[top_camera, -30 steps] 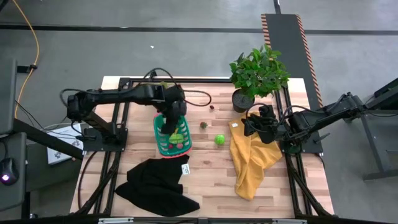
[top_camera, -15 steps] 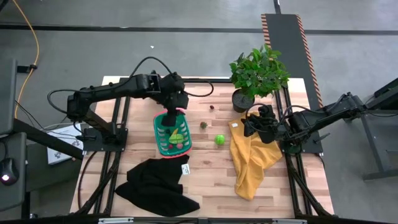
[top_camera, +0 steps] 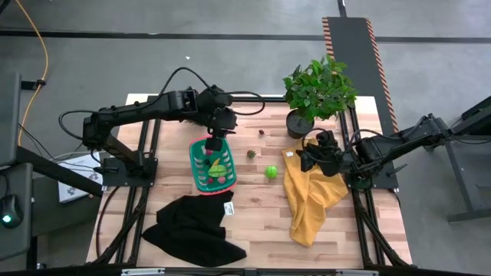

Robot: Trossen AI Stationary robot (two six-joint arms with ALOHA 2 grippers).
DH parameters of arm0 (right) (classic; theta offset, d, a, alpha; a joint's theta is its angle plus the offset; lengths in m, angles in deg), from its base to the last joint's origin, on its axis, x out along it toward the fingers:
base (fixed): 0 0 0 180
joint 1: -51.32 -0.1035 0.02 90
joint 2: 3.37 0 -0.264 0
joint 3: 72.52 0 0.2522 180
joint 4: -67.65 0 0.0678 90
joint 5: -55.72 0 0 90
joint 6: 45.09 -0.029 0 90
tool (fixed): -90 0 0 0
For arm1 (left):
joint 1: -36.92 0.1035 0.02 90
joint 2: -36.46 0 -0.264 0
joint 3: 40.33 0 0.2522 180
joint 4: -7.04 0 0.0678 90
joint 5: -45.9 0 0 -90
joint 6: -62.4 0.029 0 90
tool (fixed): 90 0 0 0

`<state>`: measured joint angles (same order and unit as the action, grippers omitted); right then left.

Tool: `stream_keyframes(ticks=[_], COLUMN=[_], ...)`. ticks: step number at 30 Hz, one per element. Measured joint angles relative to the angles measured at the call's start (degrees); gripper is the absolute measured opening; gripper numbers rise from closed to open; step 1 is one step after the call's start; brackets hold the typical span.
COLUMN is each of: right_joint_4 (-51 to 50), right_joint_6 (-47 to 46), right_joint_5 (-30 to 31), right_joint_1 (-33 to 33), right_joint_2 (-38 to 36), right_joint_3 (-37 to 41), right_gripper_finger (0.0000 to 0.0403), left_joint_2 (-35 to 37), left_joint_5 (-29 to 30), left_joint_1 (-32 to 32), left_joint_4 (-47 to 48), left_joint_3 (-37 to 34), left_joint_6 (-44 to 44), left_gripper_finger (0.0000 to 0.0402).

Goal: Pick and placing Produce into tupperware
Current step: Put the green cabbage in the green basket

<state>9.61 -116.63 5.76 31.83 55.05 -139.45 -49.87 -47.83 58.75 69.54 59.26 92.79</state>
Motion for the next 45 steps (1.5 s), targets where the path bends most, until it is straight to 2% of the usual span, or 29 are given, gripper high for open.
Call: stream_keyframes(ticks=[12,16,24,28,33,38,45], right_joint_4=[6.1,8.9,6.2,0.2,-2.3,-1.4,-2.9], right_joint_6=[11.2,14.8,12.8,11.4,8.5,6.7,-2.0], right_joint_5=[-7.7,-10.6,-16.4,-20.4,-25.1,-26.7,-31.1], right_joint_1=[0.0,0.0,2.3,4.3,8.0,11.4,15.4], right_joint_2=[0.1,2.0,14.1,21.9,28.7,31.5,32.0], right_joint_3=[0.0,0.0,-1.3,-5.6,-11.0,-15.0,-16.1], right_gripper_finger=[0.0169,0.0169,0.0169,0.0169,0.0173,0.0196,0.0247], left_joint_2=[0.0,0.0,0.0,0.0,0.0,0.0,0.0], left_joint_5=[-24.5,-30.2,-31.4,-31.4,-31.2,-31.2,-31.2], left_joint_1=[13.3,16.5,17.2,17.2,17.2,17.2,17.2], left_joint_4=[1.1,1.1,3.0,6.2,9.0,11.3,17.2], left_joint_3=[0.0,0.0,0.0,0.0,-0.1,-0.1,-0.1], left_joint_6=[-6.8,-8.6,-9.9,-9.9,-9.6,-9.3,-7.9], left_gripper_finger=[0.0111,0.011,0.011,0.011,0.011,0.0111,0.011])
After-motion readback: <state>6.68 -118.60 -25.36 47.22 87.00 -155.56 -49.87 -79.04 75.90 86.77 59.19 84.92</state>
